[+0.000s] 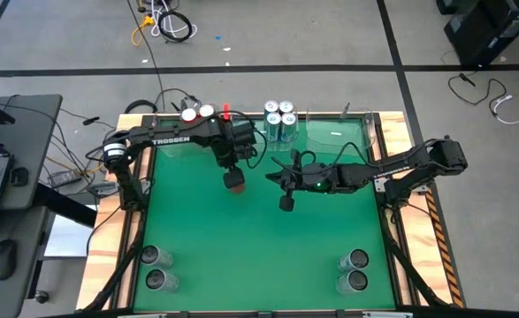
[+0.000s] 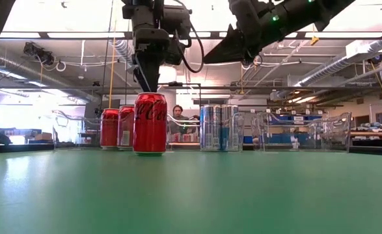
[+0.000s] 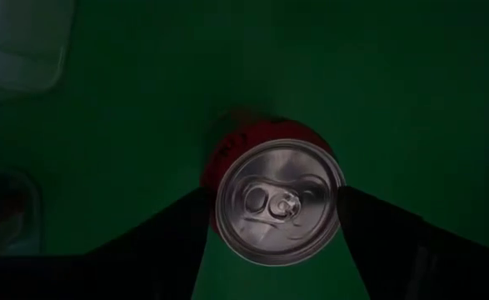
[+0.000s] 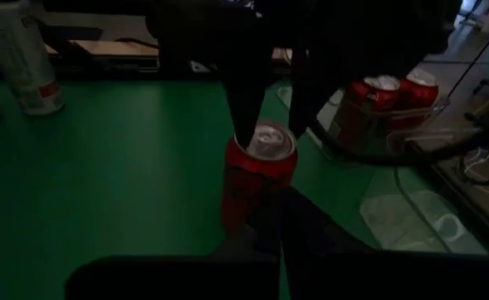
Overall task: Sort soda cans
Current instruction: Put the red soda can into the transparent left bin
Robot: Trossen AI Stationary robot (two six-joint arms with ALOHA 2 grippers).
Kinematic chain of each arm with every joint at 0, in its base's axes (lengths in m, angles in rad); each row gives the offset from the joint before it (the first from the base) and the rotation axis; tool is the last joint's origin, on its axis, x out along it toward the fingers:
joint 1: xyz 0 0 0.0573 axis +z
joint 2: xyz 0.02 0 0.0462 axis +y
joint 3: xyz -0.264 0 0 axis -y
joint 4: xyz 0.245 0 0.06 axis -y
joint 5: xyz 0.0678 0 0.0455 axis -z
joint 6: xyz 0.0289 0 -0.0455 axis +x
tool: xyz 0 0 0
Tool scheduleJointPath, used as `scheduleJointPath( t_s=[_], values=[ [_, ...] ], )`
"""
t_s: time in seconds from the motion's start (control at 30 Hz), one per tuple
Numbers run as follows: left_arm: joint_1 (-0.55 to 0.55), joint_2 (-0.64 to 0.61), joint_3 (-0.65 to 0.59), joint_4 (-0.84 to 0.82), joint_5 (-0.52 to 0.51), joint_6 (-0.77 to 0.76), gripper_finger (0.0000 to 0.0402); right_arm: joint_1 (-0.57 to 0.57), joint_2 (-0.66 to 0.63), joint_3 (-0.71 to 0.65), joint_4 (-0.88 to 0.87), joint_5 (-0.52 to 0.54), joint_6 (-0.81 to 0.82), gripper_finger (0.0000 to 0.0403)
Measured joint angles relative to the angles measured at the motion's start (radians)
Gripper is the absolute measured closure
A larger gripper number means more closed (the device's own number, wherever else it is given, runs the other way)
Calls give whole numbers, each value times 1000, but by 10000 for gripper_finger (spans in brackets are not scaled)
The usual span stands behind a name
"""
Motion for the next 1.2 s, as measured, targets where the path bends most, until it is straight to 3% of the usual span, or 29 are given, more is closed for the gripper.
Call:
scheduleJointPath(
  t_s=[0.7,1.2],
  values=[
    [-10,0,5,-16,49,-15,141,0,0,-7,4,0,7,403],
    [-29,-5,-61,34,106,-12,128,0,0,-7,12,0,8,403]
  ],
)
